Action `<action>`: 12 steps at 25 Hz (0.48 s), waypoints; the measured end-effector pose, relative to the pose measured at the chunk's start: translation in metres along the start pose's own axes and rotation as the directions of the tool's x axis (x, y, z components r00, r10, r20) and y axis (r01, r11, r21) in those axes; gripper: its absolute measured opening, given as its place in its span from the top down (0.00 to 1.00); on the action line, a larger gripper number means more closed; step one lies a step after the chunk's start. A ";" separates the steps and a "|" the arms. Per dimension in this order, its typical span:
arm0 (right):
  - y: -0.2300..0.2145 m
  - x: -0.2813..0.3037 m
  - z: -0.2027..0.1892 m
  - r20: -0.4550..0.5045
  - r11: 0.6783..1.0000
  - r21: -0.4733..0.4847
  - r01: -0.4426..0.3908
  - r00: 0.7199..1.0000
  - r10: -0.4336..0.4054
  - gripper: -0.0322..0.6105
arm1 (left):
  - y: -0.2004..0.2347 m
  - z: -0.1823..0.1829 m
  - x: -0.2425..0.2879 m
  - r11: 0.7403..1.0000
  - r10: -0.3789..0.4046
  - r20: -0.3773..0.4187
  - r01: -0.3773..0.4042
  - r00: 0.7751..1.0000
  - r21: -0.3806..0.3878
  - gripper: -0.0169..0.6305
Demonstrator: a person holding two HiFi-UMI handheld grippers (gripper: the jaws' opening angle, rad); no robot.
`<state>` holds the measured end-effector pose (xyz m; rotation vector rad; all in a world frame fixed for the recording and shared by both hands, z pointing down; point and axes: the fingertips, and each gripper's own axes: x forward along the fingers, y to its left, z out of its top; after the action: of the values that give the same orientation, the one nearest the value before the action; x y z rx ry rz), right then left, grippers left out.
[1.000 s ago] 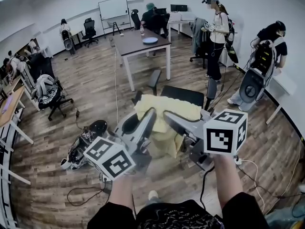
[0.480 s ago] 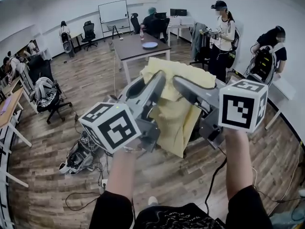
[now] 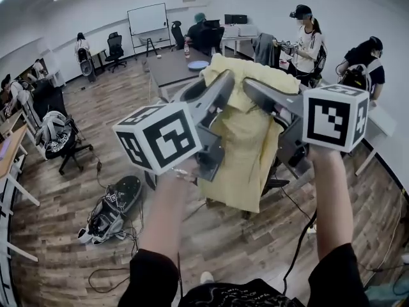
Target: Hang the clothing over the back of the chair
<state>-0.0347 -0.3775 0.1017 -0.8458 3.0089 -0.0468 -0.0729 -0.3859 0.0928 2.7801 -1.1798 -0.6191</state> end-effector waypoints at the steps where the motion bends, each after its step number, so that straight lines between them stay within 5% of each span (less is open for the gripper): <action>1: -0.005 0.007 0.005 0.003 1.000 -0.004 -0.006 1.000 0.006 0.82 | 0.007 0.004 0.007 1.000 -0.003 -0.004 0.003 1.000 0.005 0.88; 12: -0.056 0.053 0.026 0.013 0.999 0.014 0.050 0.999 -0.050 0.82 | 0.057 0.018 0.054 0.999 -0.023 -0.037 0.022 0.999 -0.024 0.87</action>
<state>-0.0501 -0.4530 0.0775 -0.9162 2.9718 -0.0620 -0.0846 -0.4619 0.0700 2.7758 -1.1287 -0.5766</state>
